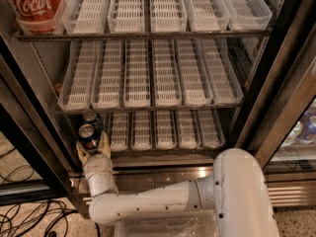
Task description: Pick pepsi can from bottom shelf of fridge
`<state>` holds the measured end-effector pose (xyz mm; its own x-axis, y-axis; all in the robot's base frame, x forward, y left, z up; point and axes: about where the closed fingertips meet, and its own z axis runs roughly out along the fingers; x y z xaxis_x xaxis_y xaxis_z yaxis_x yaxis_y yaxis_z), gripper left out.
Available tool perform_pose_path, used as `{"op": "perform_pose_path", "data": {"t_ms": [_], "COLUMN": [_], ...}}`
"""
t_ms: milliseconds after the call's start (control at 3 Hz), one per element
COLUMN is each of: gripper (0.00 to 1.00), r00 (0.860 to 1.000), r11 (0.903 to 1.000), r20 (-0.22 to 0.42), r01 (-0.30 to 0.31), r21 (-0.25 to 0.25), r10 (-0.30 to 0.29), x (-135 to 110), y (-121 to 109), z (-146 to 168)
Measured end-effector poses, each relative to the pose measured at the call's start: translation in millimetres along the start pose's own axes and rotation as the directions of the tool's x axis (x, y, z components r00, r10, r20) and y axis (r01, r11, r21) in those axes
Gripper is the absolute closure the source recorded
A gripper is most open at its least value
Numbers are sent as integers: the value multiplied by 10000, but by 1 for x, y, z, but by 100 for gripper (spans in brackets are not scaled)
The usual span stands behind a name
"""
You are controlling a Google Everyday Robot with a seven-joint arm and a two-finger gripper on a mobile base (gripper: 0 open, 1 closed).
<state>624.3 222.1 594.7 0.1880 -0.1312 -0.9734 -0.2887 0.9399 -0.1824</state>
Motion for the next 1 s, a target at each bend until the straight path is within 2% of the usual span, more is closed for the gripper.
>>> {"op": "perform_pose_path", "data": {"t_ms": [333, 667, 1000], "gripper": [36, 42, 61], "r00": [10000, 9998, 9995], "r11": [9999, 9998, 9995], "r20": [-30, -72, -107], "r01": [-83, -199, -304], "r21": [72, 75, 51], "r10": [84, 200, 304], "x": [2, 4, 5], "y": [-1, -1, 0], "z": [6, 10, 12]}}
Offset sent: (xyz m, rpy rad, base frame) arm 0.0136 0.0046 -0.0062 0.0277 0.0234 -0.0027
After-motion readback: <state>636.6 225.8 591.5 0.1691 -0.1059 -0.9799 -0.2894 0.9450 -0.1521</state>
